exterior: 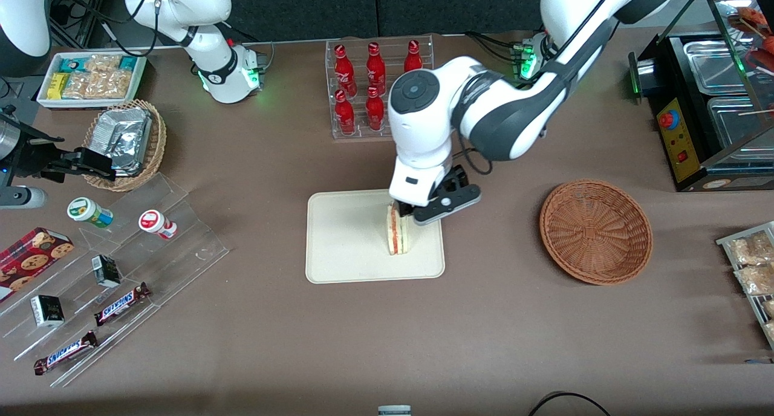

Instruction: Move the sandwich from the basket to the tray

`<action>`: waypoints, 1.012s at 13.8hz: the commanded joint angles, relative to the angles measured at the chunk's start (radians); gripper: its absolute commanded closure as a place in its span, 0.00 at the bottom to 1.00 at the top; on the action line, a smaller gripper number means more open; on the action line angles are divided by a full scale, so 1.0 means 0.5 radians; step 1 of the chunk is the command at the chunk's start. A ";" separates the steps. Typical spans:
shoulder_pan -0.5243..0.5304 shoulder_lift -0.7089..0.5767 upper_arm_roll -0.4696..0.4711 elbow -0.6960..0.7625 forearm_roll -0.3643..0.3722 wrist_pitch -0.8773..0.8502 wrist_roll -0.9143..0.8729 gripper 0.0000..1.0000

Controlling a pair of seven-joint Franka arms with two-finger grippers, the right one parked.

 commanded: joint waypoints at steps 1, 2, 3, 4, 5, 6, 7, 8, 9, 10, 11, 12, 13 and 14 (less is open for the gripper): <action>0.111 -0.123 0.001 -0.045 -0.082 -0.098 0.098 0.00; 0.142 -0.148 0.001 -0.039 -0.122 -0.138 0.156 0.00; 0.164 -0.184 0.017 -0.036 -0.165 -0.153 0.236 0.01; 0.191 -0.227 0.023 -0.035 -0.214 -0.166 0.337 0.00; 0.231 -0.273 0.026 -0.035 -0.257 -0.202 0.432 0.00; 0.268 -0.295 0.026 -0.029 -0.288 -0.254 0.518 0.00; 0.293 -0.326 0.038 0.010 -0.303 -0.334 0.622 0.00; 0.290 -0.335 0.105 0.059 -0.343 -0.411 0.714 0.01; 0.275 -0.347 0.215 0.111 -0.425 -0.472 0.825 0.00; 0.265 -0.387 0.304 0.139 -0.496 -0.503 0.944 0.00; 0.265 -0.430 0.366 0.139 -0.548 -0.506 1.052 0.00; 0.265 -0.482 0.439 0.136 -0.594 -0.519 1.162 0.00; 0.262 -0.519 0.531 0.136 -0.649 -0.552 1.269 0.00; 0.262 -0.562 0.626 0.136 -0.726 -0.589 1.401 0.00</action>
